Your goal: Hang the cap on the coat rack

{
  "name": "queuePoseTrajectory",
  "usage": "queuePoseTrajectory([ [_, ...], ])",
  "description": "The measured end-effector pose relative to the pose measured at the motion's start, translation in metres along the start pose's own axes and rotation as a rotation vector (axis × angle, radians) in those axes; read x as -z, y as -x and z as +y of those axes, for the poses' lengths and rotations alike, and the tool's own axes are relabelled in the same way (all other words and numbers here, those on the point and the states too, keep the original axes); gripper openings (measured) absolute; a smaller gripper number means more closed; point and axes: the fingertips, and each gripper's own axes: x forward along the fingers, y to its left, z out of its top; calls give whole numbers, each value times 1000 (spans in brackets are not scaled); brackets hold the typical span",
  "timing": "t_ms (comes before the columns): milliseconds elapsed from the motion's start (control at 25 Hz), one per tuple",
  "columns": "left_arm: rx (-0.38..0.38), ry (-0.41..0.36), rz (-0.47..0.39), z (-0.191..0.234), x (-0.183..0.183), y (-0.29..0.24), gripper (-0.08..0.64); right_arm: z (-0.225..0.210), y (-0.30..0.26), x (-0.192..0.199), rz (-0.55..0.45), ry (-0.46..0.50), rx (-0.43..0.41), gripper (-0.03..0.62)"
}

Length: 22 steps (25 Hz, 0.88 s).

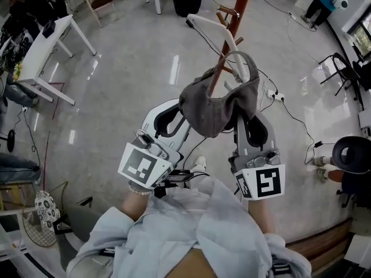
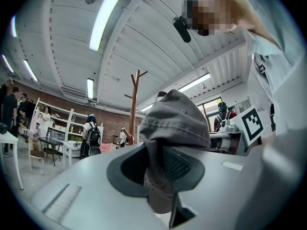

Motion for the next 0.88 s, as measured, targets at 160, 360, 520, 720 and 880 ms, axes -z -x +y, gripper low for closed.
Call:
queuePoseTrajectory([
  [160,-25,-2,5,8,2,-28,74,-24,-20,2,1,-4,-25,35],
  [360,-50,-4,10,15,7,-62,74,-56,-42,6,-1,-4,-55,35],
  [520,-75,-11,9,20,9,-82,74,-74,-57,7,-6,-2,-83,35],
  [720,-101,-22,14,25,11,-100,73,-90,-70,9,-9,-8,-106,35],
  [880,-116,-19,24,28,13,-107,74,-96,-77,12,-5,-14,-121,35],
])
